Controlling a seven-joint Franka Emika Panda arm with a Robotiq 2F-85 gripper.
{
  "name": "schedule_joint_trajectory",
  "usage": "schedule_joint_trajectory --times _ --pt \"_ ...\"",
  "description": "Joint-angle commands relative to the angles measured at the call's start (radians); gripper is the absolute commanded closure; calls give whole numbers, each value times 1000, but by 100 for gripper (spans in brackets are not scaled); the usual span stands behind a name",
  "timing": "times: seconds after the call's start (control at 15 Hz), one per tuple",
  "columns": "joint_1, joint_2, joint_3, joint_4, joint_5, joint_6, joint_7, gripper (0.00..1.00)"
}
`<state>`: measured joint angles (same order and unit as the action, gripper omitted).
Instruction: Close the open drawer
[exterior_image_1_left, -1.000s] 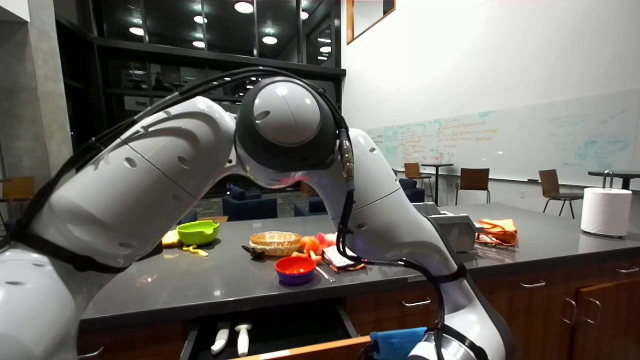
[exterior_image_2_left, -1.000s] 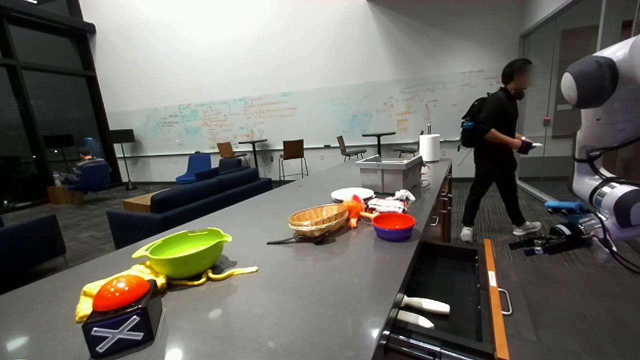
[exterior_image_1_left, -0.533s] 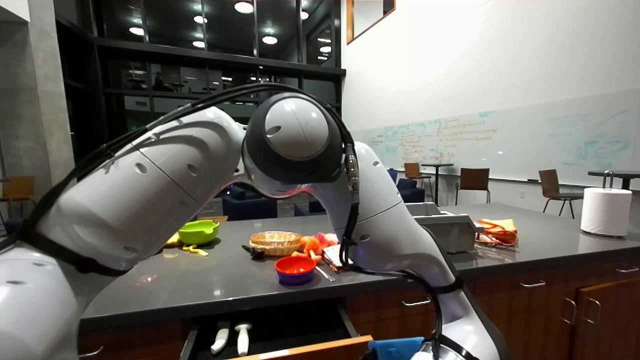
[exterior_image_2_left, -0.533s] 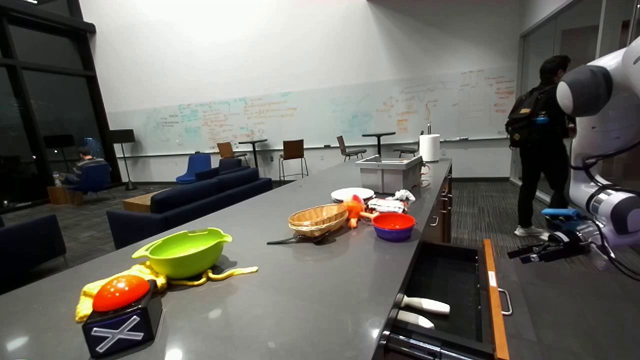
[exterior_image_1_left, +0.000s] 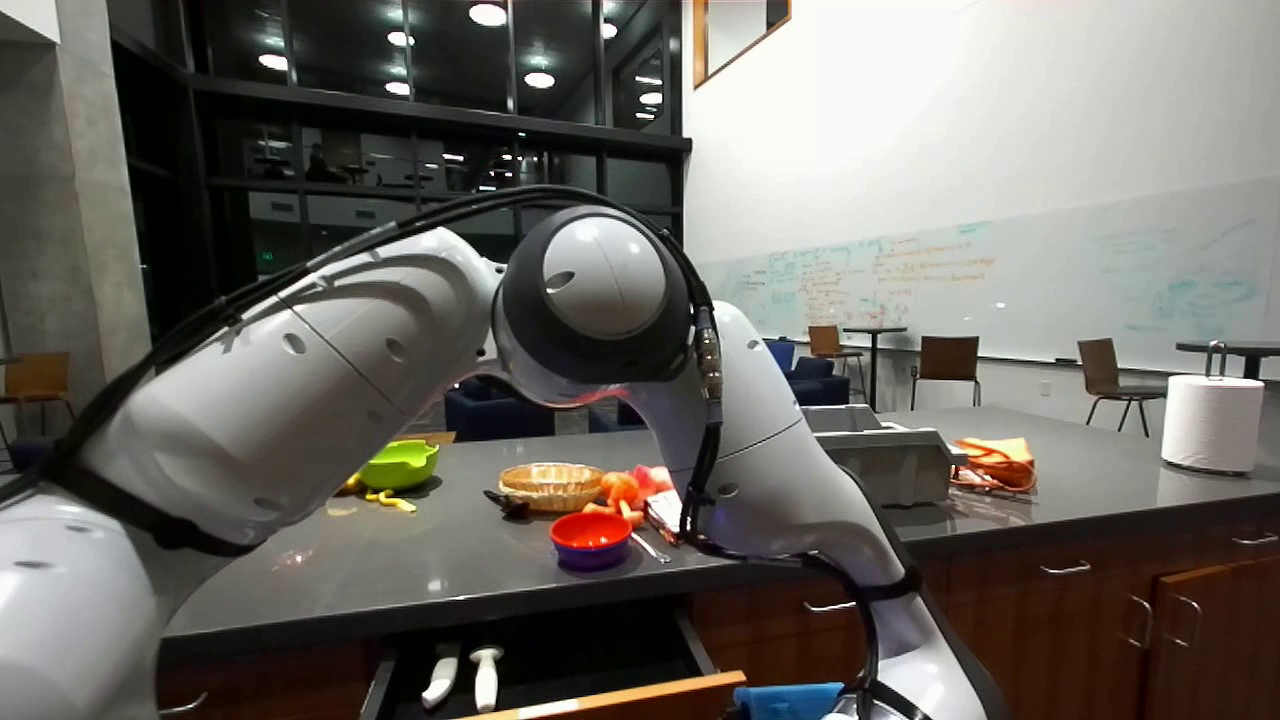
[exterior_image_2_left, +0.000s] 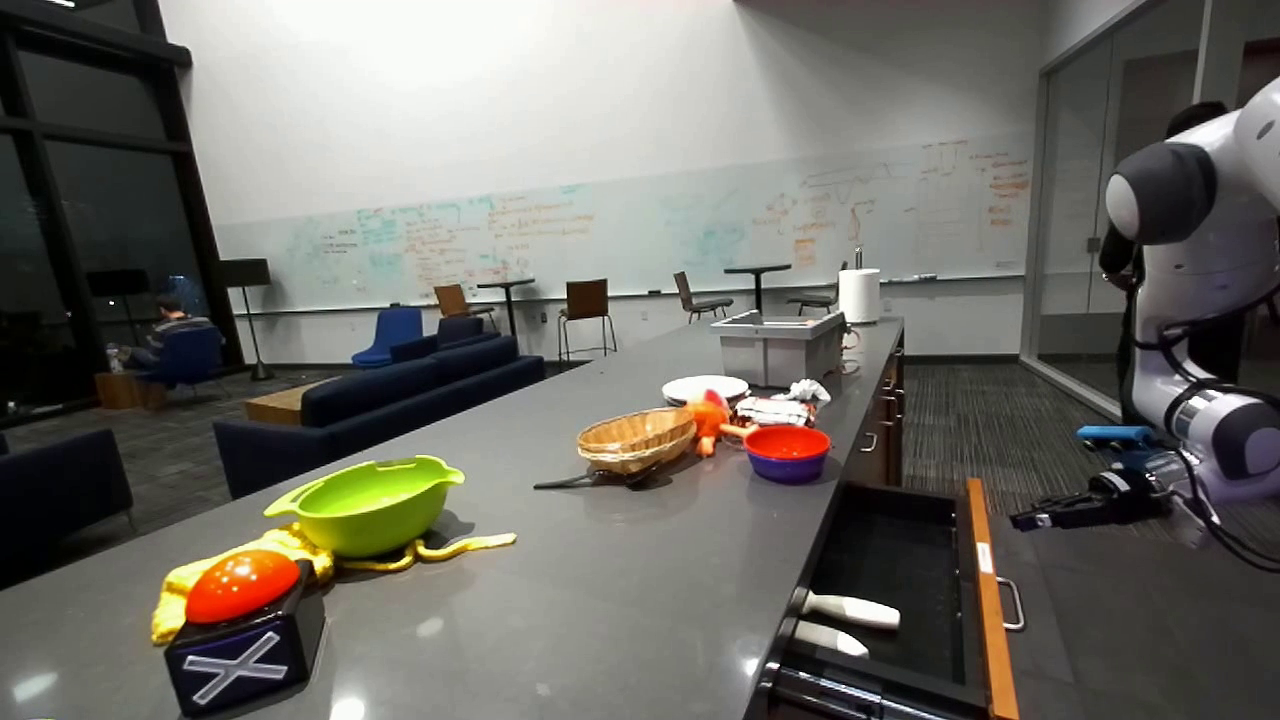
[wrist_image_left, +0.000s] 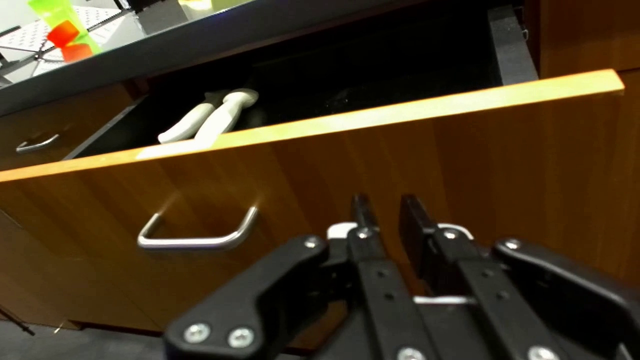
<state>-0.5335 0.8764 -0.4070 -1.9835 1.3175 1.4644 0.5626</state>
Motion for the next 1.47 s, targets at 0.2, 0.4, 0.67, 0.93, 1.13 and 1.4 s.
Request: schedule_joint_trajectory --times 0.2,0.4,0.67,0.93,1.13,1.4 --pt "-1 17 8 19 64 -18 40 100" --pt "6 25 15 20 84 -11 51 100" --pt "18 34 29 20 104 -9 66 100" --pt "38 35 43 14 119 -6 78 100" --pt "50 35 49 13 128 -5 84 100" --pt "67 33 65 11 145 -6 101 100"
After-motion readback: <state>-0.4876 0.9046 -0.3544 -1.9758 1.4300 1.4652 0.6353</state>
